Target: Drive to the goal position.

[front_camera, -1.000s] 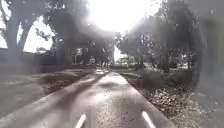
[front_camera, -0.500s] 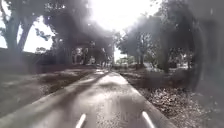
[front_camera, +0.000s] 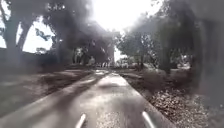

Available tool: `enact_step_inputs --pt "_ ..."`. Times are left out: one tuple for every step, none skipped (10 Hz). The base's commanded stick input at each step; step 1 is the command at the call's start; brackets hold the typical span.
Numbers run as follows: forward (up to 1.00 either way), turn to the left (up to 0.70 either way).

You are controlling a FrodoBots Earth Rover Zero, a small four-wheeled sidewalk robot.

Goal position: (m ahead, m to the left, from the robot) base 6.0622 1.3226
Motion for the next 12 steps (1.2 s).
enact_step_inputs --pt "0.85 0.0" --pt "0.85 0.0" --pt "0.85 0.0" --pt "0.85 0.0" --pt "0.85 0.0" --pt "0.85 0.0" --pt "0.85 0.0" --pt "0.85 0.0" --pt "0.85 0.0" --pt "0.85 0.0" --pt "0.85 0.0" --pt "0.85 0.0"
